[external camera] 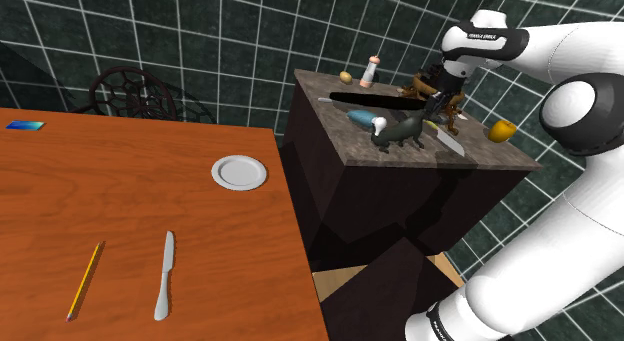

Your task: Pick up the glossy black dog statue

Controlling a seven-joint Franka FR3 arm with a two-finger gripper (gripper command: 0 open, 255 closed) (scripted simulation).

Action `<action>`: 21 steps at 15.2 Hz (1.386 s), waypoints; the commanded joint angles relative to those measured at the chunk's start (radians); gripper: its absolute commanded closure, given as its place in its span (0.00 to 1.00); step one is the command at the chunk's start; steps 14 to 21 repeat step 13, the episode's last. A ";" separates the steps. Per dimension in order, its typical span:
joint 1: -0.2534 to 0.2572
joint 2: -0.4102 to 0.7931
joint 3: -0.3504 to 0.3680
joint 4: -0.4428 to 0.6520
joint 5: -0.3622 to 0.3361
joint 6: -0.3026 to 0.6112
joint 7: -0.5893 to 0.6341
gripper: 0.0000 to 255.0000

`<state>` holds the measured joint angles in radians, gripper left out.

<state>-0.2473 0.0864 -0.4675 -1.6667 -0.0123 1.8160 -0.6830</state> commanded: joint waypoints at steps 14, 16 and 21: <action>-0.009 0.025 -0.005 0.199 0.013 -0.171 -0.014 1.00; -0.009 0.025 -0.005 0.199 0.013 -0.171 -0.014 1.00; -0.009 0.025 -0.005 0.199 0.013 -0.171 -0.014 1.00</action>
